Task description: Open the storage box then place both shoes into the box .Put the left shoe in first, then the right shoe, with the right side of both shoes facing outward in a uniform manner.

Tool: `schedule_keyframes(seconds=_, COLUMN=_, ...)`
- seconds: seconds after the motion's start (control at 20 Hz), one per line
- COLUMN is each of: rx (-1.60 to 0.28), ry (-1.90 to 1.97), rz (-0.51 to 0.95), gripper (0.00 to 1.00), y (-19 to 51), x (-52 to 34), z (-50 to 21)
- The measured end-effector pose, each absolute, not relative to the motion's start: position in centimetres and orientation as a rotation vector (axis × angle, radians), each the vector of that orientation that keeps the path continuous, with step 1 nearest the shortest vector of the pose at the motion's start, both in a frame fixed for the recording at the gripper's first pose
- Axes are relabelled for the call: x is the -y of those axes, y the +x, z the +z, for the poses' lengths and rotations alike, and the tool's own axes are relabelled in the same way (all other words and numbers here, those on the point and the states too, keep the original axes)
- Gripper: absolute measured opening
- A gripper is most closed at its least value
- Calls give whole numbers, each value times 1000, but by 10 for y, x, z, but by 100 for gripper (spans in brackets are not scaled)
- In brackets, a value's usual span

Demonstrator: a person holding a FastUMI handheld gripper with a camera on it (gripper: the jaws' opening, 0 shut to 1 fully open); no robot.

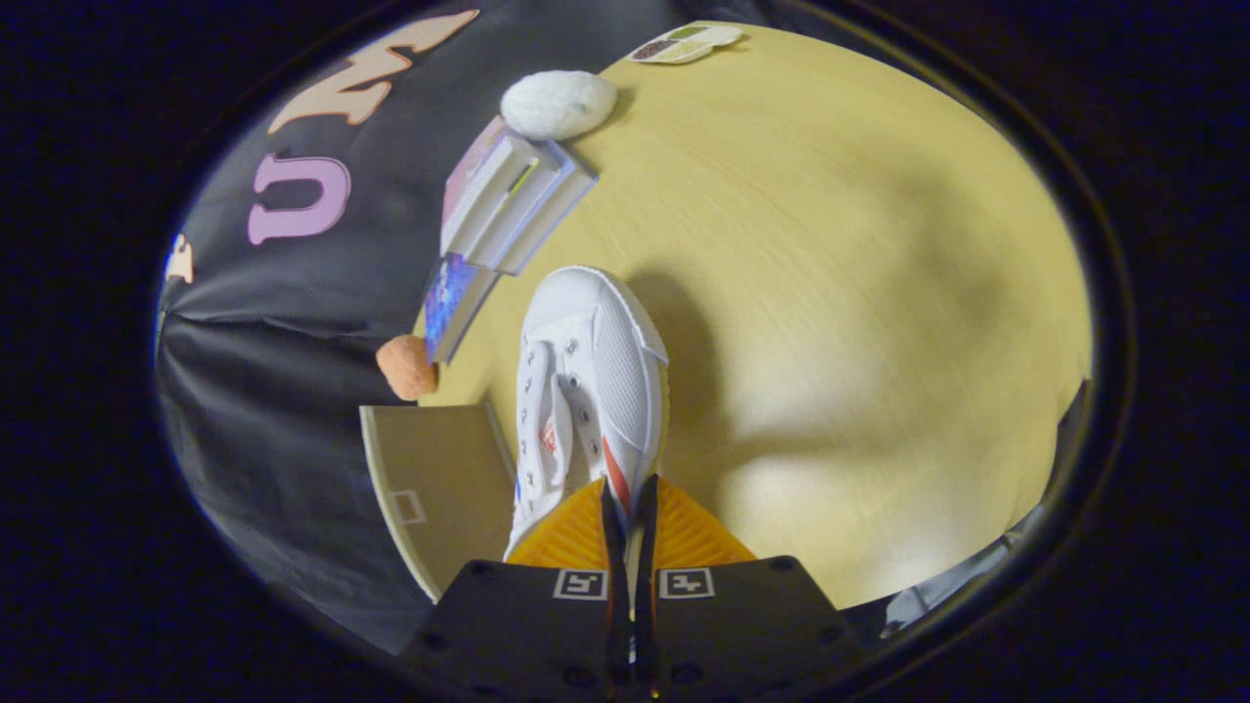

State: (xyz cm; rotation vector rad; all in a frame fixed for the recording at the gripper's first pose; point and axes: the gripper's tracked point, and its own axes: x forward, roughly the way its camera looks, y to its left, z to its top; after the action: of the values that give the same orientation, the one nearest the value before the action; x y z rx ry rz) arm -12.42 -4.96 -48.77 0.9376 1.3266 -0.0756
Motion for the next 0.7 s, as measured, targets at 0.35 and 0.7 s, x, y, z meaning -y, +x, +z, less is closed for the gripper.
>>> schedule_keyframes(seconds=0.35, rx=-1207, ry=931, rz=192, gripper=5, y=-59, x=-52, z=-376)
schedule_keyframes(seconds=0.7, rx=-1239, ry=833, rz=370, gripper=5, y=-45, x=-170, z=-353)
